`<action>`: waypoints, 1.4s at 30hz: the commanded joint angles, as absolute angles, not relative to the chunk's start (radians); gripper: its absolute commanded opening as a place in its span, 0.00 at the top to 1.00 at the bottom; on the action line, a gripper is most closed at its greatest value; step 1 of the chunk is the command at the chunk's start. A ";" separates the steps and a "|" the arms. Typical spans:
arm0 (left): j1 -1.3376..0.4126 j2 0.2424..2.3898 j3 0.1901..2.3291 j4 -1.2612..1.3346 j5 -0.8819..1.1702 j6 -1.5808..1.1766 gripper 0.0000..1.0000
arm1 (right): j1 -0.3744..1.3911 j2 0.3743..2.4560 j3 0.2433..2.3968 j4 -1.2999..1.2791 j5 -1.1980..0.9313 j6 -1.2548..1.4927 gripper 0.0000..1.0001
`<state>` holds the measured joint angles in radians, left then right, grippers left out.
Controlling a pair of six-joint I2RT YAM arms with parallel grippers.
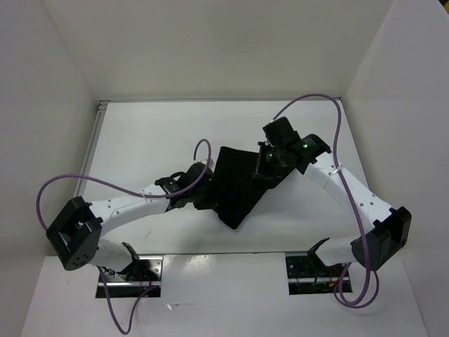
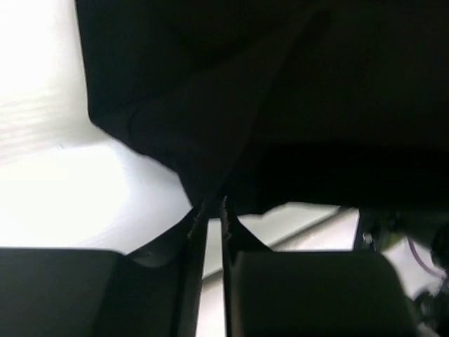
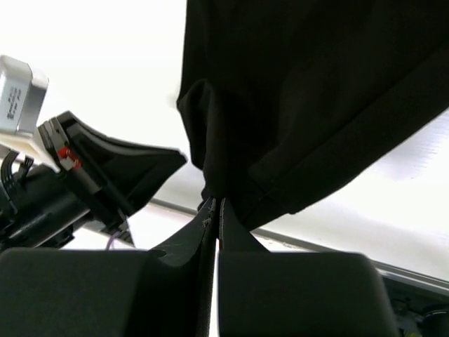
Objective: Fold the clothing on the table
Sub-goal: Move the skirt to the center of the board
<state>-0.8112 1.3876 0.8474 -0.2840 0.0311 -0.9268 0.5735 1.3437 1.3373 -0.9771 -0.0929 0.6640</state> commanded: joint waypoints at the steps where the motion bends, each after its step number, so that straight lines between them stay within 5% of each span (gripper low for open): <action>1: -0.847 1.416 0.923 -0.294 -0.152 -1.040 0.79 | 0.586 1.308 1.378 -0.945 -0.147 0.655 1.00; 3: -0.847 1.425 0.923 -0.270 -0.152 -1.068 0.81 | 0.586 1.298 1.378 -0.945 -0.147 0.655 1.00; 5: -0.856 1.425 0.905 -0.180 -0.082 -1.077 1.00 | 0.595 1.298 1.368 -0.945 -0.147 0.664 1.00; 11: -0.865 1.541 0.893 -0.129 0.008 -1.127 1.00 | 0.595 1.289 1.359 -0.965 -0.147 0.664 1.00; 18: -0.876 1.680 0.891 -0.248 -0.175 -1.232 1.00 | 0.595 1.269 1.437 -0.992 -0.147 0.664 1.00; 31: -0.804 1.476 0.962 -0.644 -0.509 -1.187 1.00 | 0.480 1.226 1.428 -1.077 -0.098 0.611 1.00; 42: -0.781 1.411 0.982 -0.522 -0.318 -1.094 1.00 | 0.505 1.180 1.235 -0.976 -0.270 0.646 1.00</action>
<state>-0.7856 1.4586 0.9524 -0.5465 -0.3767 -1.1301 0.4847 1.2327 1.2884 -1.0279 -0.1940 0.6327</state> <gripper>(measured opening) 0.000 0.008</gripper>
